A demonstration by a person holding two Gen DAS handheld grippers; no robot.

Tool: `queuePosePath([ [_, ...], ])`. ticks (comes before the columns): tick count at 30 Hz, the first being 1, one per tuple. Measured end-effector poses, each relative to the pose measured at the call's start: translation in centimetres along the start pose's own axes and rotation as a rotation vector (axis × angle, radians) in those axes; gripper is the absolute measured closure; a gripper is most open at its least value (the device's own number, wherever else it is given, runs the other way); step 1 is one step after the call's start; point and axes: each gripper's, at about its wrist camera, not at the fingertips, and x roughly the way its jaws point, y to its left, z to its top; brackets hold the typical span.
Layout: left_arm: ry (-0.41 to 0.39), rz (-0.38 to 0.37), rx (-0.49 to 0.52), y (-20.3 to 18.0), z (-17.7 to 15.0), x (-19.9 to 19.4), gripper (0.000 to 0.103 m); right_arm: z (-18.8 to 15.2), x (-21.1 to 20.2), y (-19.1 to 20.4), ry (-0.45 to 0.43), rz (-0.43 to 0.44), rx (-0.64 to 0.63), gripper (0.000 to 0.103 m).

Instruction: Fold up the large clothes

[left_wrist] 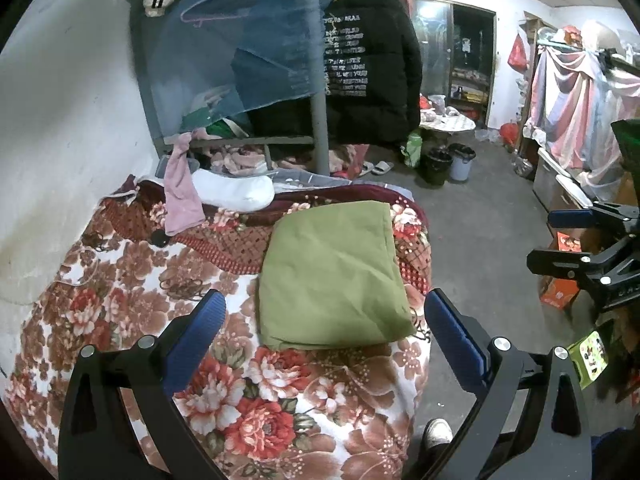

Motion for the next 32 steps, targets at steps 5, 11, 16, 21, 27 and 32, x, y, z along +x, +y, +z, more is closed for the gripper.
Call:
queuePosePath([
  [5, -0.003, -0.005, 0.01, -0.4, 0.1, -0.2, 0.005, 0.1, 0.0, -0.6, 0.002, -0.017, 0.019, 0.005],
  [11, -0.003, -0.009, 0.017, -0.5, 0.1, -0.2, 0.005, 0.2, 0.0, -0.4, 0.0, -0.009, 0.008, 0.005],
  [16, -0.007, -0.017, 0.012, -0.6, 0.1, -0.5, 0.005, 0.4, 0.0, -0.2, -0.003, -0.011, -0.012, 0.005],
  [21, -0.015, -0.013, 0.0, -0.9, 0.2, -0.5, 0.005, 1.0, 0.1, 0.0, -0.007, -0.008, -0.018, 0.005],
  [27, -0.01, -0.005, -0.014, -0.8, 0.4, -0.4, 0.005, 1.2, 0.1, 0.0, -0.007, -0.006, -0.015, 0.005],
  [32, -0.021, -0.008, -0.021, -0.4, 0.6, -0.8, 0.005, 1.3, -0.1, -0.1, -0.008, 0.0, -0.008, 0.005],
])
